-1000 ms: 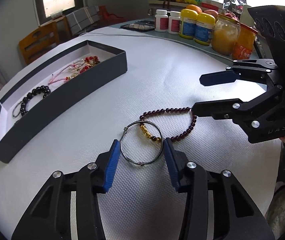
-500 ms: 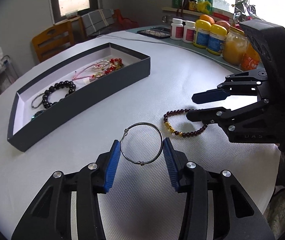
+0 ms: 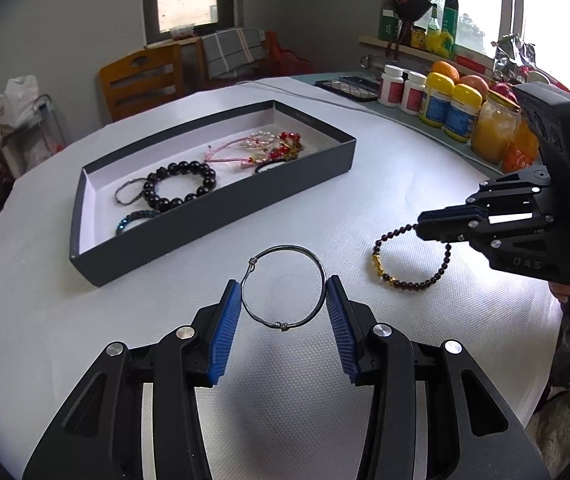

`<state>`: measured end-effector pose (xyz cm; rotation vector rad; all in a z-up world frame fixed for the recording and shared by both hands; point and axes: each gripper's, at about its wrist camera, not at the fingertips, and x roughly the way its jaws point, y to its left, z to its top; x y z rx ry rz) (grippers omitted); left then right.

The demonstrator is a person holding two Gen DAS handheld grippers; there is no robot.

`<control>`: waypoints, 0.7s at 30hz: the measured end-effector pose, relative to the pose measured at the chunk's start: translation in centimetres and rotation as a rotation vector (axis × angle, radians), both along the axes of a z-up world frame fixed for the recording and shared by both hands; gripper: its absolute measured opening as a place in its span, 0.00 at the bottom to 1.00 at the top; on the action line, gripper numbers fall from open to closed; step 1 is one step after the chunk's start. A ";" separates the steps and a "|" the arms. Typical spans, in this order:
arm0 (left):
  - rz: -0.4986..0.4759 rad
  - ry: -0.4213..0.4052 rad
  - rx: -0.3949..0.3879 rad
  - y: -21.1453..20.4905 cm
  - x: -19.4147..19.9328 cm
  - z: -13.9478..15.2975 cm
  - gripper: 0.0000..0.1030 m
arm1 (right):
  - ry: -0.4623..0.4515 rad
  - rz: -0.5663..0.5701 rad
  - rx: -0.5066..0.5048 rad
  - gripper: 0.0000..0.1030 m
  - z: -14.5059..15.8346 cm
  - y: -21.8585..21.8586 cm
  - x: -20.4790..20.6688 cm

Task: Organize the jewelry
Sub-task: 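Grasp the silver bangle with the left tool while the right tool grasps the dark red bead bracelet, then carry the silver bangle with the left tool while the right tool carries the dark red bracelet into the box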

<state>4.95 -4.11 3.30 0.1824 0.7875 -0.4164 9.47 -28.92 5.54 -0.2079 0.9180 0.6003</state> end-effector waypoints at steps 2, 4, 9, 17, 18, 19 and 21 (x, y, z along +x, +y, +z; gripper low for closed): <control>0.022 -0.013 -0.002 0.9 0.2 0.6 0.45 | -0.035 0.003 0.014 0.05 1.4 0.2 0.1; 0.049 -0.027 -0.009 1.9 0.5 1.4 0.45 | -0.068 0.010 0.018 0.05 2.7 0.5 0.2; 0.097 -0.073 0.008 3.8 2.0 3.8 0.45 | -0.148 0.015 0.014 0.05 5.8 1.6 1.5; 0.191 -0.088 0.019 6.5 7.5 5.5 0.45 | -0.194 -0.005 0.071 0.05 9.1 3.7 6.2; 0.208 -0.088 0.023 6.7 8.5 5.4 0.45 | -0.196 -0.011 0.074 0.05 9.2 4.0 6.7; 0.224 -0.082 0.032 6.8 9.5 5.1 0.45 | -0.194 -0.020 0.077 0.05 9.2 4.3 7.5; 0.250 -0.065 0.037 7.0 11.3 4.5 0.45 | -0.188 -0.042 0.089 0.05 9.1 4.8 8.9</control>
